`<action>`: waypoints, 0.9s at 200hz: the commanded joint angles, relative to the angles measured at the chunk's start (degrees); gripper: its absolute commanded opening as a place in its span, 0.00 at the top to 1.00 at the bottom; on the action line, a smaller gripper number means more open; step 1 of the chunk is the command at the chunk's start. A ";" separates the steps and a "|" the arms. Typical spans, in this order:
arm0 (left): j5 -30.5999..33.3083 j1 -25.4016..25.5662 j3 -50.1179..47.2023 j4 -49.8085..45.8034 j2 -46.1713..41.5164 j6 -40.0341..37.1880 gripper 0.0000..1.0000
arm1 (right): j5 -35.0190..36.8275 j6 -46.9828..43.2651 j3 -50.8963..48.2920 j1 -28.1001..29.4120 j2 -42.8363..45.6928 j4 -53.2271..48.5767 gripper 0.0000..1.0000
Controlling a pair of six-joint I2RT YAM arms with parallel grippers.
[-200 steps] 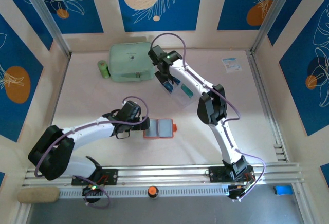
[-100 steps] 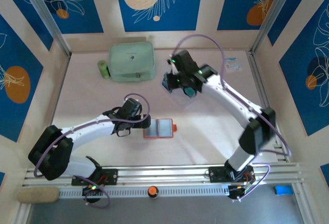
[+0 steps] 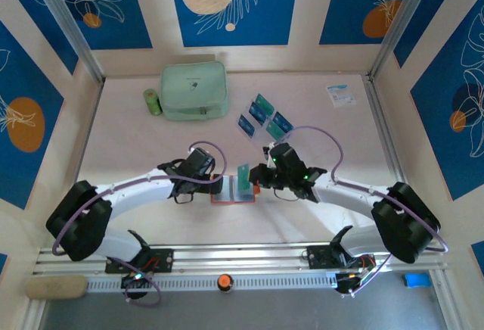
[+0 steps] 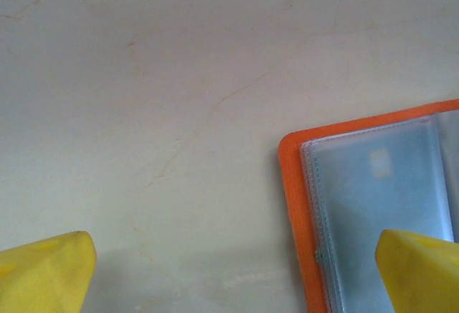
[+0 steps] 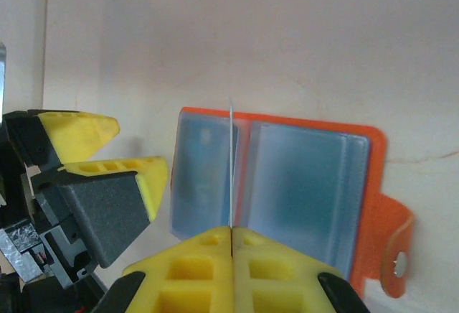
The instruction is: Put the credit cards into the card holder
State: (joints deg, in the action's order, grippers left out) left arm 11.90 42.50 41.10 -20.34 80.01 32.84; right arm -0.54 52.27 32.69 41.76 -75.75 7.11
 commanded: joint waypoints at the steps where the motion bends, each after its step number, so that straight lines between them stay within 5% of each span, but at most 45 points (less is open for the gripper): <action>1: 1.03 0.50 0.47 -1.04 0.71 -0.67 0.00 | 1.68 4.13 -2.77 1.55 1.00 10.25 1.00; 180: 3.52 1.80 -0.98 -1.67 3.22 1.94 0.00 | 3.88 7.34 -5.27 3.88 -6.32 18.20 1.00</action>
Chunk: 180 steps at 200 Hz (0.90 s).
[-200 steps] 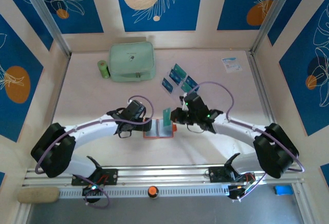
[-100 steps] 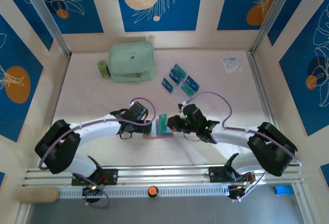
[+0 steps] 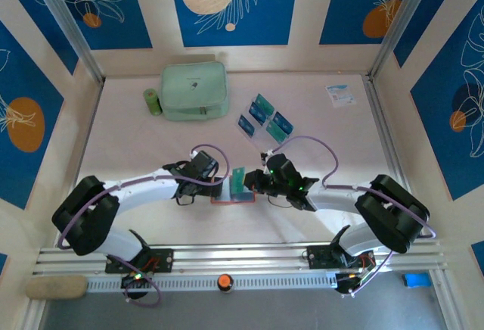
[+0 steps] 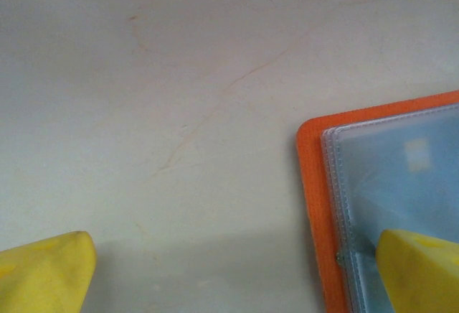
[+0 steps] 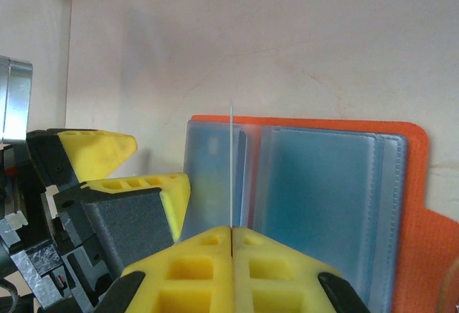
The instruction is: Put the credit cards into the card holder
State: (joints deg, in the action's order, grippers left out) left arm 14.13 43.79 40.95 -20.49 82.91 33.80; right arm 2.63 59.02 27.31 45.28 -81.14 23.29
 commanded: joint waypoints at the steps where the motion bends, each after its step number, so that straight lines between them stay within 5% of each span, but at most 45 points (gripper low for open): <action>1: 1.31 0.51 -0.85 -1.50 0.32 1.03 0.00 | 0.71 0.58 0.11 0.39 -0.93 2.02 1.00; 180: 1.12 0.61 -2.23 -0.85 0.15 1.74 0.00 | -0.70 2.28 1.16 0.43 -6.12 5.62 1.00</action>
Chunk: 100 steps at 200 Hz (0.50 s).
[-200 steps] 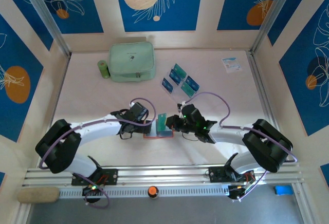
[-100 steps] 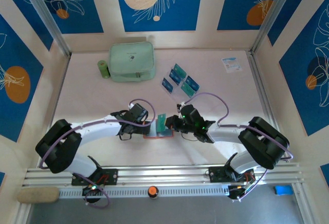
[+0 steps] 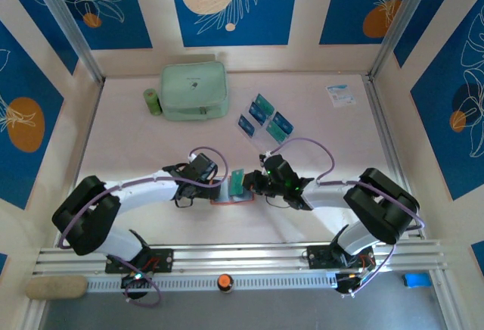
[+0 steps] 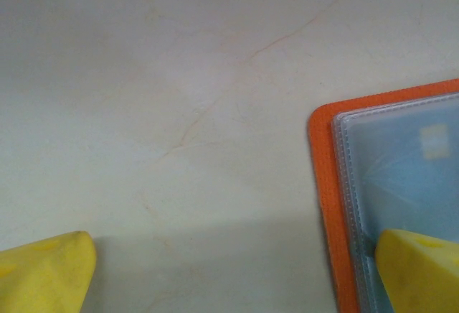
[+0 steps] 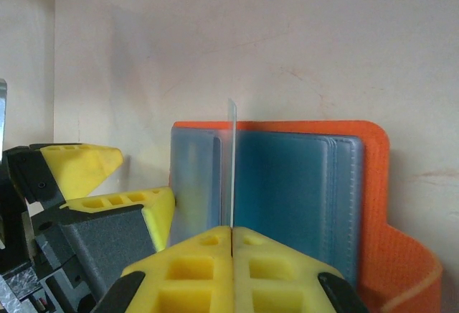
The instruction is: Put the credit cards into the card holder
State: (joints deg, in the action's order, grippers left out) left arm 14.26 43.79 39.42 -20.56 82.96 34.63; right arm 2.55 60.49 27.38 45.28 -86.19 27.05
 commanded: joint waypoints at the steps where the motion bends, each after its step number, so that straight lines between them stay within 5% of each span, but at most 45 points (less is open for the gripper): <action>1: 0.97 0.64 -0.73 -0.75 0.15 0.98 0.00 | -0.66 0.84 1.10 0.38 -1.08 1.86 1.00; 100: 0.75 0.60 3.91 -3.09 -3.53 -0.16 0.00 | 0.27 0.46 0.66 0.27 1.44 0.45 1.00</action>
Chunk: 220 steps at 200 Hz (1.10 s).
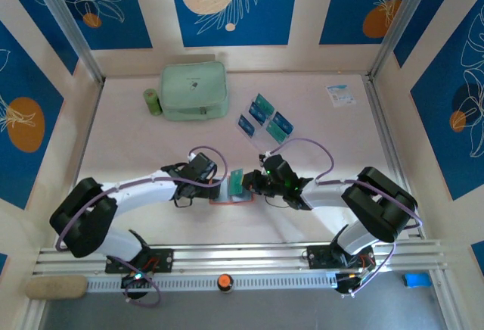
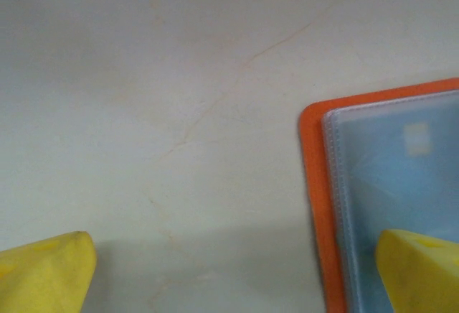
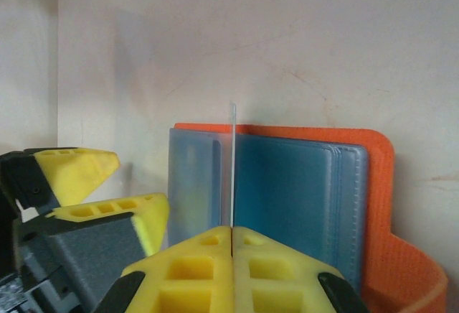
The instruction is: Put the credit cards into the card holder
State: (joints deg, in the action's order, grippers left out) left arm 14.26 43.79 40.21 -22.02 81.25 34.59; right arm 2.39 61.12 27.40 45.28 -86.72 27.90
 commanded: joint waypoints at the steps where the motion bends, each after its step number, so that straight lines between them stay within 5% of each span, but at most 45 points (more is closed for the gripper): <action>1: 0.76 0.60 3.21 -1.62 -1.81 -0.13 0.00 | 0.42 -0.15 0.64 0.26 1.98 -0.39 1.00; 220: 2.14 0.66 0.50 -0.92 3.73 -0.18 0.00 | 0.07 0.14 0.45 -0.01 -0.11 3.74 1.00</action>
State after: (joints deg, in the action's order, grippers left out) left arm 15.16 43.79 41.60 -21.93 84.51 34.15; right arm 2.55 61.14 27.38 45.28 -85.73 29.67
